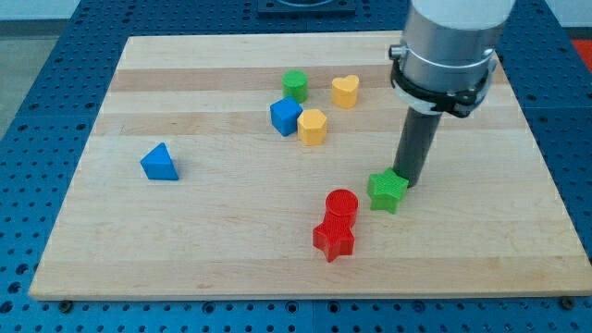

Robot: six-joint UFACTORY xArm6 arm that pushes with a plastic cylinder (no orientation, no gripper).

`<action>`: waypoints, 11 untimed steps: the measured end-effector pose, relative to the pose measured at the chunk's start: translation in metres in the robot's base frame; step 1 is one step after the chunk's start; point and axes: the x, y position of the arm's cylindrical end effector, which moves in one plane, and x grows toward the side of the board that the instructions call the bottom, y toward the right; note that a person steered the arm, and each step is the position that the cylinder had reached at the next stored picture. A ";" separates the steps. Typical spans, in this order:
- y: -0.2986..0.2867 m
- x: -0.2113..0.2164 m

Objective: Move the green star to the right of the red circle

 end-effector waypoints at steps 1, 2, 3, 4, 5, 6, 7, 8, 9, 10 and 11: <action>0.000 0.000; 0.001 0.000; 0.002 0.005; 0.002 0.006; 0.002 0.006; 0.002 -0.020; -0.011 -0.041; -0.013 -0.022; -0.020 -0.003; -0.021 0.007; -0.024 0.014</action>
